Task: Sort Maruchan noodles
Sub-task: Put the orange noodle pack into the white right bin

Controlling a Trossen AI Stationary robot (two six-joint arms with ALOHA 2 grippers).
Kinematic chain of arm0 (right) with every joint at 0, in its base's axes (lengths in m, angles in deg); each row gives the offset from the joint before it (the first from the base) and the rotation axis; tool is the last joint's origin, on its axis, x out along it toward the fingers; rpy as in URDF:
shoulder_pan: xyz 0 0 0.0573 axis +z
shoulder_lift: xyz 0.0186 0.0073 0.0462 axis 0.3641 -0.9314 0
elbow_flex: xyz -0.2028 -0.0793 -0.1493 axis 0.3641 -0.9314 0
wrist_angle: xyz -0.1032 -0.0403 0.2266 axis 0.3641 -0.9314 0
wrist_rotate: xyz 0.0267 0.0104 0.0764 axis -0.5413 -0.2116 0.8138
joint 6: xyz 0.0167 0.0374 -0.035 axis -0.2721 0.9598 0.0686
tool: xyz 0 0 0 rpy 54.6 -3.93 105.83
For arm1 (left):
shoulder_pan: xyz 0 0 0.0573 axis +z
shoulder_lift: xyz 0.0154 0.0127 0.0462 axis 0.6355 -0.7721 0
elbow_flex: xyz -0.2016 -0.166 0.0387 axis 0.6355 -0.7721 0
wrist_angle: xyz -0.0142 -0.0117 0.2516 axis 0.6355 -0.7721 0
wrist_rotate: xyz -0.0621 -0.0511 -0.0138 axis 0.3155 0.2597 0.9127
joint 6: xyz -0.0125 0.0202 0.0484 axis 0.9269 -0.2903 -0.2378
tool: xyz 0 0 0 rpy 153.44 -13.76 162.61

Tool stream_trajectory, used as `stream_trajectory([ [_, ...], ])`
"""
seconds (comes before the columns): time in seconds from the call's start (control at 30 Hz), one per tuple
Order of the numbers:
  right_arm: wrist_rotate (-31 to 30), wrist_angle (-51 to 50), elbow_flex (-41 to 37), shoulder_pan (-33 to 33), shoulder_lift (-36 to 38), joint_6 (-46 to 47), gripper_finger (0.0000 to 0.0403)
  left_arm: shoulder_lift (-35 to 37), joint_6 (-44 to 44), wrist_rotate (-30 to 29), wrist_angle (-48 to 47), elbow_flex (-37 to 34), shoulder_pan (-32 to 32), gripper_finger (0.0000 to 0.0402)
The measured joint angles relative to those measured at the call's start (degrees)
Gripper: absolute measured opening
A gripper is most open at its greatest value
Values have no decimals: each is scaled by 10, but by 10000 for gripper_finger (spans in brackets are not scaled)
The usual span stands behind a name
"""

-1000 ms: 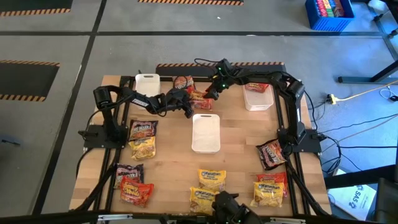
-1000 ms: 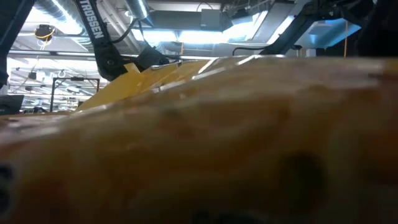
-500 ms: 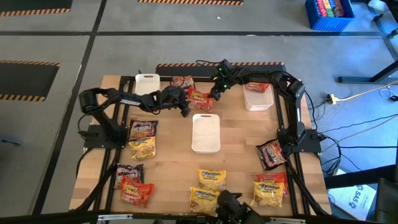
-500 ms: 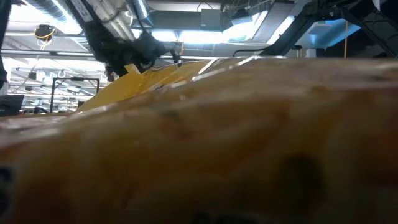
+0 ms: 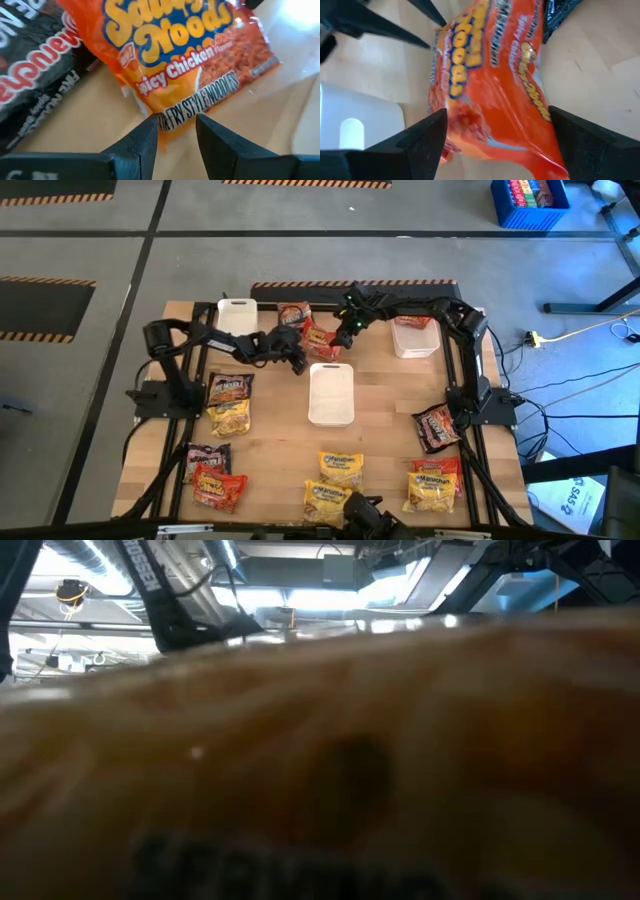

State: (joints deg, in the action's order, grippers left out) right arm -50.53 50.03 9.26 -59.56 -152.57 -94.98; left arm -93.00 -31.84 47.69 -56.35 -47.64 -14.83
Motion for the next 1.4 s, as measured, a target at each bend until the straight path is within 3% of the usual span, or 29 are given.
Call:
stream_trajectory([
  [0.2, 17, -2, 0, 4, 0, -2, 319, -32, -5, 3, 70, 0, 1, 128],
  [0.5, 43, 8, 0, 8, 0, -14, 308, -37, -18, 4, 86, 0, 1, 128],
  [0.97, 31, 22, 0, 23, 0, -41, 120, -37, -33, -11, 97, 0, 0, 128],
  [1.4, -10, 18, 0, 22, 2, -93, 8, 2, -63, -17, 93, 0, 0, 128],
])
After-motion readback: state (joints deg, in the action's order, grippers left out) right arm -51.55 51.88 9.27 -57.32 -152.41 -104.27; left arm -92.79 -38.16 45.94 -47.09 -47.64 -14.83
